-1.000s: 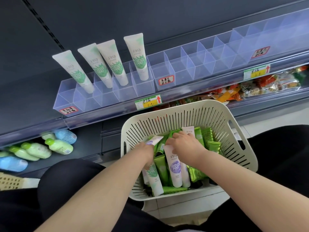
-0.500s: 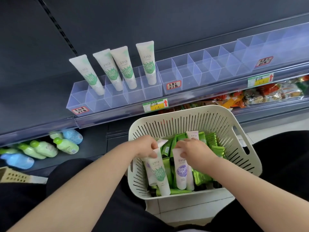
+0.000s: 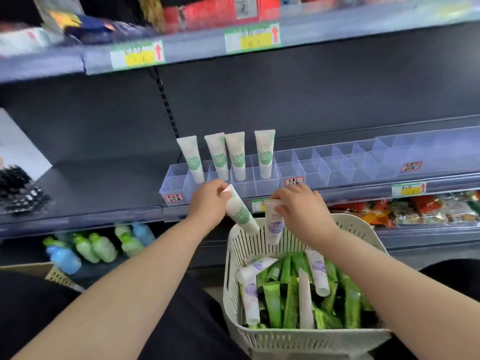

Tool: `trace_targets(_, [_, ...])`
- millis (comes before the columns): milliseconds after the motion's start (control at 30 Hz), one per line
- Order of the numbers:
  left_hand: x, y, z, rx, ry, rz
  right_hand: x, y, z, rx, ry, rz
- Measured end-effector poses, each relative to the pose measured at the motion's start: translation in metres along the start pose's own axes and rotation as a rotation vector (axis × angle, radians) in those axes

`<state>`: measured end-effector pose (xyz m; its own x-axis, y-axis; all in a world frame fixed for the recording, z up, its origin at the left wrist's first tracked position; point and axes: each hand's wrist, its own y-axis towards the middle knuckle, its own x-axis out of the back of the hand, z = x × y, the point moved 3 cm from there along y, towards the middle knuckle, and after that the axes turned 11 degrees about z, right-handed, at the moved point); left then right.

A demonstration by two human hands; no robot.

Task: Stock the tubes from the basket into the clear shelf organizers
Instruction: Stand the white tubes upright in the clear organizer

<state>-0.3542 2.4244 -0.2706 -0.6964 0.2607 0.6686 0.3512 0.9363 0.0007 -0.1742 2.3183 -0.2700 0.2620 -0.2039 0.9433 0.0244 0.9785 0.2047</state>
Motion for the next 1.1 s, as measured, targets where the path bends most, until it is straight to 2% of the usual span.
trace_targets(133, [0.062, 0.004, 0.005, 0.063, -0.089, -0.222, 0.027, 0.042, 0.034, 0.073, -0.017, -0.131])
trace_targets(233, [0.109, 0.007, 0.014, 0.11, -0.034, -0.404, 0.035, 0.073, 0.058, 0.087, 0.014, -0.192])
trace_targets(400, [0.159, 0.029, 0.02, 0.086, -0.006, -0.614, 0.033, 0.121, 0.085, 0.095, 0.074, -0.197])
trace_targets(500, [0.169, 0.053, 0.021, 0.059, 0.043, -0.609, 0.029, 0.149, 0.092, 0.076, 0.171, -0.117])
trace_targets(600, [0.168, 0.079, 0.025, 0.029, 0.127, -0.55, 0.025, 0.166, 0.094, 0.092, 0.191, -0.12])
trace_targets(933, [0.145, 0.149, 0.051, 0.036, 0.304, -0.203, 0.016, 0.193, 0.087, 0.11, 0.187, -0.118])
trace_targets(1100, [0.15, 0.151, 0.058, 0.043, 0.237, -0.245, 0.013, 0.2, 0.097, 0.144, 0.223, -0.11])
